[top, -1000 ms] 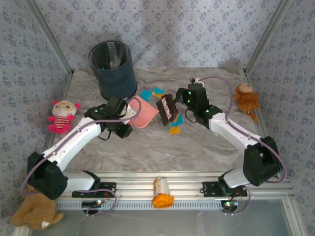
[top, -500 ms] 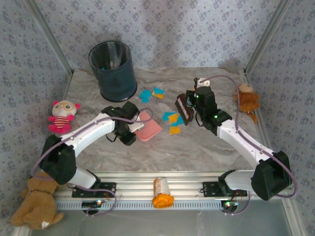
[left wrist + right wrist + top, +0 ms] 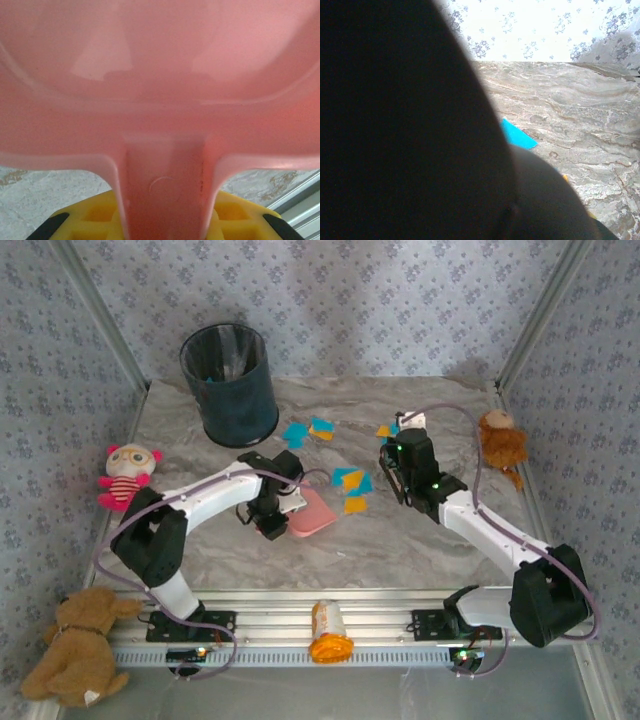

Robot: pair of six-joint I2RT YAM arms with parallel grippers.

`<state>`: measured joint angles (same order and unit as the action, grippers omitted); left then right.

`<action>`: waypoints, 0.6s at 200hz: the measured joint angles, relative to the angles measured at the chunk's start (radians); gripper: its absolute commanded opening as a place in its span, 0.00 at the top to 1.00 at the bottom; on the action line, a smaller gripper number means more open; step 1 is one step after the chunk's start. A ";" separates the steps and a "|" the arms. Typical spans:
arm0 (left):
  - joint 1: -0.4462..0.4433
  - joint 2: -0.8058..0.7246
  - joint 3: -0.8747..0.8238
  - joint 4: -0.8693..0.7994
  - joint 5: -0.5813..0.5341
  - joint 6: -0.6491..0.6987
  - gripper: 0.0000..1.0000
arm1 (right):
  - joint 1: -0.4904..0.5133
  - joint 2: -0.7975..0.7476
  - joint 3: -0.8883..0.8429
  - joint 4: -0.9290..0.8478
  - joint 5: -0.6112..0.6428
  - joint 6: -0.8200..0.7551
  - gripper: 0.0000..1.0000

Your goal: Sweep away the paper scraps from the table

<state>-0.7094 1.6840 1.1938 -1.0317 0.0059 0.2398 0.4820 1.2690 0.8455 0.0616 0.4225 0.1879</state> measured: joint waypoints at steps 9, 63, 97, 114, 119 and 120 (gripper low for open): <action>-0.004 0.016 0.013 -0.002 -0.002 0.001 1.00 | 0.000 0.005 -0.004 0.012 0.002 -0.003 1.00; -0.019 0.080 0.056 -0.035 -0.017 0.011 1.00 | 0.003 0.037 -0.010 0.070 0.005 -0.006 1.00; -0.019 0.105 0.075 -0.048 -0.022 0.015 1.00 | 0.018 0.077 -0.009 0.079 0.005 -0.006 1.00; -0.019 0.117 0.080 -0.056 -0.023 0.018 1.00 | 0.026 0.082 -0.009 0.092 0.006 -0.005 1.00; -0.019 0.119 0.083 -0.059 -0.023 0.020 1.00 | 0.029 0.084 -0.009 0.093 0.006 -0.005 1.00; -0.019 0.120 0.083 -0.060 -0.023 0.021 1.00 | 0.029 0.084 -0.009 0.093 0.006 -0.005 1.00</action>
<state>-0.7288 1.8038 1.2766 -1.0916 -0.0166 0.2607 0.5114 1.3529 0.8364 0.1551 0.4282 0.1825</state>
